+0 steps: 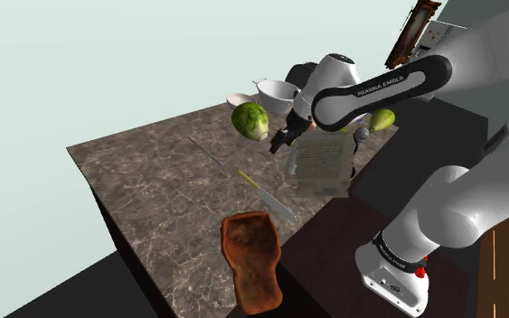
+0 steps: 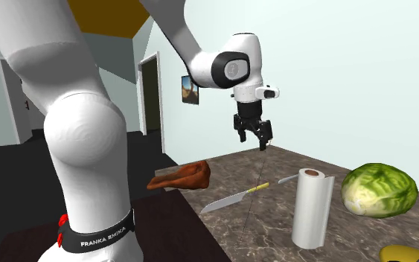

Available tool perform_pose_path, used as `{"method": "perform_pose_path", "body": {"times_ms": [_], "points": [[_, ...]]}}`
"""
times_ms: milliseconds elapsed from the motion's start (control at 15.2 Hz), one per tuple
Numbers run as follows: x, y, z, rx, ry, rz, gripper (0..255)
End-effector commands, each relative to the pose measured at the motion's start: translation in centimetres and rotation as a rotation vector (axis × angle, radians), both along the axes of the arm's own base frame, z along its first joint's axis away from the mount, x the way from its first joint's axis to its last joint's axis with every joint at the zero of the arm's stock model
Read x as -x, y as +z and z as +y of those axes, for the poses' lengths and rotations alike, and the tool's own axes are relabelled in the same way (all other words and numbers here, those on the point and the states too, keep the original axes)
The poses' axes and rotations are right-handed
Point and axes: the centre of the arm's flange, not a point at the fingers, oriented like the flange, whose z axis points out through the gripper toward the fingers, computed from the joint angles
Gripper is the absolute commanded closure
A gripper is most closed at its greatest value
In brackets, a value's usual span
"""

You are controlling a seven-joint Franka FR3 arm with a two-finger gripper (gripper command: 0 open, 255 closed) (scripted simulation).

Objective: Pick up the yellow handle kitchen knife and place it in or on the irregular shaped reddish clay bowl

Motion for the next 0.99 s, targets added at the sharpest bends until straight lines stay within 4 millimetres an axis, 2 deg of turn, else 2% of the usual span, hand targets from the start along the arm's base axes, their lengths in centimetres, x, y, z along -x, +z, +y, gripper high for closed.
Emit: {"method": "perform_pose_path", "body": {"times_ms": [0, 594, 924], "points": [[1.9, -5.7, 0.6, -0.002, 0.010, 0.230, 0], [-1.6, -16.8, 3.1, -0.023, 0.005, 0.244, 0], [-1.6, -19.0, 3.4, -0.023, 0.005, 0.244, 0]]}}
